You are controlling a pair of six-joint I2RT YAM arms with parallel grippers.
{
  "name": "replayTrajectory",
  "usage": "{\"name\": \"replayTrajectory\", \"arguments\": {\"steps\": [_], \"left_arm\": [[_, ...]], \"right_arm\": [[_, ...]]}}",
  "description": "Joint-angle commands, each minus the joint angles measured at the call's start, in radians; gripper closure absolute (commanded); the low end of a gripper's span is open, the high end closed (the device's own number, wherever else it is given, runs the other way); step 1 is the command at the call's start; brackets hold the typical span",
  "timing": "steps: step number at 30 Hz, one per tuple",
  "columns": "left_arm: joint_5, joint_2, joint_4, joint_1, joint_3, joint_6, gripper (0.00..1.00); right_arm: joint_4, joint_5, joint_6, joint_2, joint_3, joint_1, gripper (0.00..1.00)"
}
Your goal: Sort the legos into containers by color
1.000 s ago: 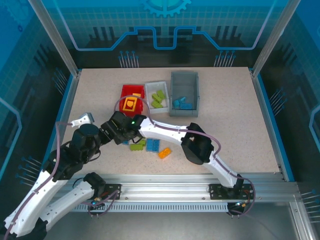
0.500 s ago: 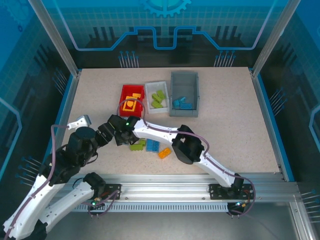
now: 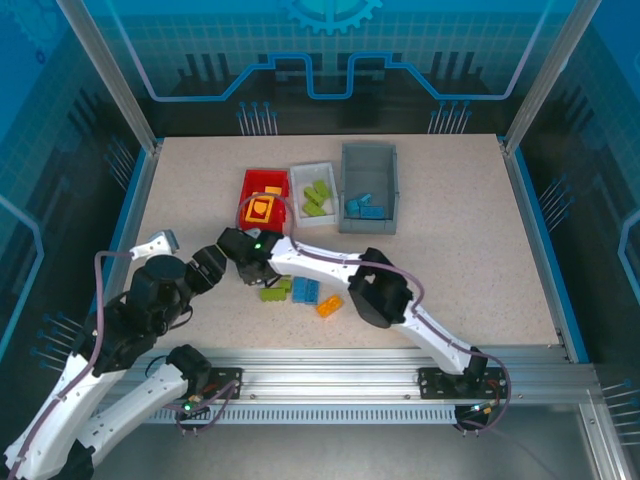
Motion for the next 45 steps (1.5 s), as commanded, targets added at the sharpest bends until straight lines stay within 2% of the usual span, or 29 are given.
{"name": "replayTrajectory", "arguments": {"steps": [1, 5, 9, 13, 18, 26, 32, 37, 41, 45], "left_arm": [[0.088, 0.058, 0.097, -0.003, 0.026, 0.057, 0.26], [0.224, 0.174, 0.221, -0.003, 0.047, 0.081, 0.25], [0.358, 0.319, 0.368, -0.004, 0.072, 0.096, 0.25], [0.465, 0.496, 0.469, -0.018, 0.124, 0.105, 0.26], [0.466, 0.68, 0.526, -0.1, 0.187, 0.146, 0.26], [0.445, 0.819, 0.583, -0.184, 0.199, 0.164, 0.26], [0.433, 0.838, 0.59, -0.219, 0.191, 0.164, 0.26], [0.432, 0.837, 0.57, -0.228, 0.183, 0.173, 0.26], [0.429, 0.836, 0.534, -0.241, 0.172, 0.197, 0.25], [0.452, 0.858, 0.471, -0.251, 0.158, 0.288, 0.22]], "right_arm": [[0.107, 0.145, -0.087, -0.314, -0.138, -0.032, 0.76], [0.125, 0.166, -0.134, -0.508, -0.326, -0.155, 0.76], [0.126, 0.126, -0.173, -0.6, -0.451, -0.334, 0.76], [0.087, 0.093, -0.192, -0.567, -0.456, -0.492, 0.76], [-0.013, 0.107, -0.184, -0.399, -0.322, -0.594, 0.75], [-0.104, 0.131, -0.147, -0.194, -0.127, -0.656, 0.71], [-0.129, 0.118, -0.163, -0.136, -0.039, -0.672, 0.53], [-0.109, 0.11, -0.192, -0.198, -0.04, -0.655, 0.41], [-0.083, 0.116, -0.21, -0.315, -0.077, -0.618, 0.42], [-0.013, 0.128, -0.227, -0.512, -0.217, -0.555, 0.43]]}}
